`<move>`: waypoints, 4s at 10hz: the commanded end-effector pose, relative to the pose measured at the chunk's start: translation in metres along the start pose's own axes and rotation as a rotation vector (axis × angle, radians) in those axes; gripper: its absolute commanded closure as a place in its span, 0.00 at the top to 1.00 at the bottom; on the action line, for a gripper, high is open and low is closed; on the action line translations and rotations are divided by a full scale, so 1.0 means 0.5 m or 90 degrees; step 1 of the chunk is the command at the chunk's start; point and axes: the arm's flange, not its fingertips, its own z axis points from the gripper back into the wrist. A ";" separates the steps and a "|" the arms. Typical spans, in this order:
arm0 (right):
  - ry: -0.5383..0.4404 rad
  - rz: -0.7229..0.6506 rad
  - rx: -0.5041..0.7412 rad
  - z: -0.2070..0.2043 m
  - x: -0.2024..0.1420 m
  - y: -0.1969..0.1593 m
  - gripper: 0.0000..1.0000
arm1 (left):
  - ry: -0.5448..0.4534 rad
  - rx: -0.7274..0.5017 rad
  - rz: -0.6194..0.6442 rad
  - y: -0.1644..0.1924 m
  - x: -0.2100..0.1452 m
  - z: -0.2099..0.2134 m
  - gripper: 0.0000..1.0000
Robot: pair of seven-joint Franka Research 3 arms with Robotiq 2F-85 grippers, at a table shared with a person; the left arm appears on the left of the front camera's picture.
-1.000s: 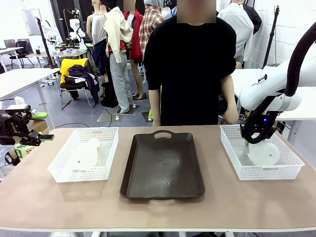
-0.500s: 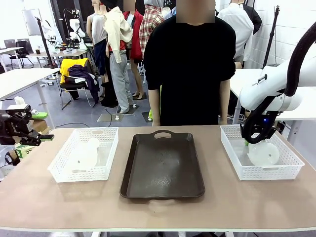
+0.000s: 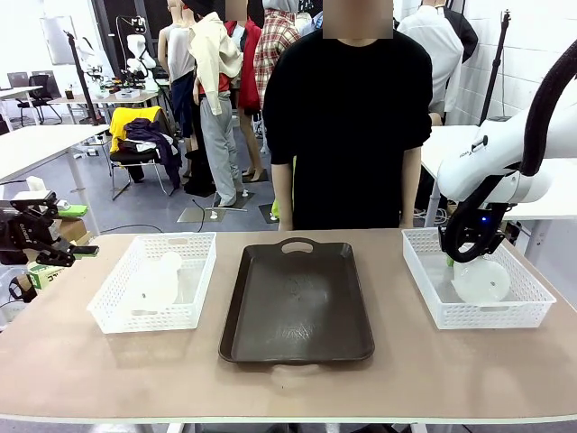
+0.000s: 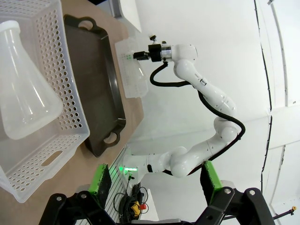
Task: Prepare the laboratory tools.
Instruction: While moving the picked Big flask to the Handle tray indicated by the person, stop as directed by the person.
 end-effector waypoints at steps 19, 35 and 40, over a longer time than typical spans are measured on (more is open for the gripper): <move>-0.054 0.019 -0.075 0.274 -0.070 0.048 0.00 | -0.004 -0.001 0.005 -0.005 0.001 0.003 1.00; -0.049 0.042 -0.041 0.292 -0.069 0.057 0.00 | -0.004 -0.001 0.005 -0.005 0.001 0.003 1.00; -0.093 0.130 0.042 0.382 -0.024 0.271 0.00 | -0.004 -0.001 0.005 -0.005 0.001 0.003 1.00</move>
